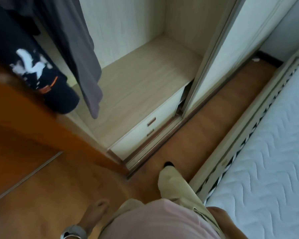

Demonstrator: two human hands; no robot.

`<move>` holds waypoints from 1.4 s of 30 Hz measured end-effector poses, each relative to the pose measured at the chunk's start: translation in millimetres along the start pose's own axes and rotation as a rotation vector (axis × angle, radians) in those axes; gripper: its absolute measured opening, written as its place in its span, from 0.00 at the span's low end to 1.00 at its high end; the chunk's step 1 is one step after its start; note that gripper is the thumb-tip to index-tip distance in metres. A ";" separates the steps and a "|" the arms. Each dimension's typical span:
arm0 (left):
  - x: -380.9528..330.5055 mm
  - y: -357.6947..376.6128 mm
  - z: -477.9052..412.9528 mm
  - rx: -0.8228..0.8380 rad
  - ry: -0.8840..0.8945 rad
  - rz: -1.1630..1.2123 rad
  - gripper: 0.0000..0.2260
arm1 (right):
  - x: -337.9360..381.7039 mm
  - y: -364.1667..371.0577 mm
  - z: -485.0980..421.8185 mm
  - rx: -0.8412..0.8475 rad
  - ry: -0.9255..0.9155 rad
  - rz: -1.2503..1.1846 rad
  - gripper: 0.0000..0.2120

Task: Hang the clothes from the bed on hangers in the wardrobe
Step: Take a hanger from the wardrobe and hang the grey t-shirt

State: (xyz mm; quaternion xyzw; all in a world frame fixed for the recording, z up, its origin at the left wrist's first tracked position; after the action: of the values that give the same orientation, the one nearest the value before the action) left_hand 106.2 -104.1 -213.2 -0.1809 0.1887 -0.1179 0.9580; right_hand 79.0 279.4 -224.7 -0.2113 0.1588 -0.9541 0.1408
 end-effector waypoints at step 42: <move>-357.3 -42.5 84.7 -0.819 0.266 0.721 0.06 | 600.7 -20.4 -41.9 0.780 -0.741 0.332 0.09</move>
State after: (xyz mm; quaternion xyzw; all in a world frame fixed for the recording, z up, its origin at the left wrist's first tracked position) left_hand -188.2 -11.9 -9.5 -0.4459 0.3883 0.2781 0.7570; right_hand -467.1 106.4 -38.0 -0.4366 -0.2345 -0.7693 0.4032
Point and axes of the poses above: each hand's wrist, its own z-axis away from the middle knuckle, its own y-axis out of the palm, x = y × z, the point moved 1 cm from there along -z, towards the middle knuckle, and after that the axes turned 13 degrees about -z, right-handed, at the moved point
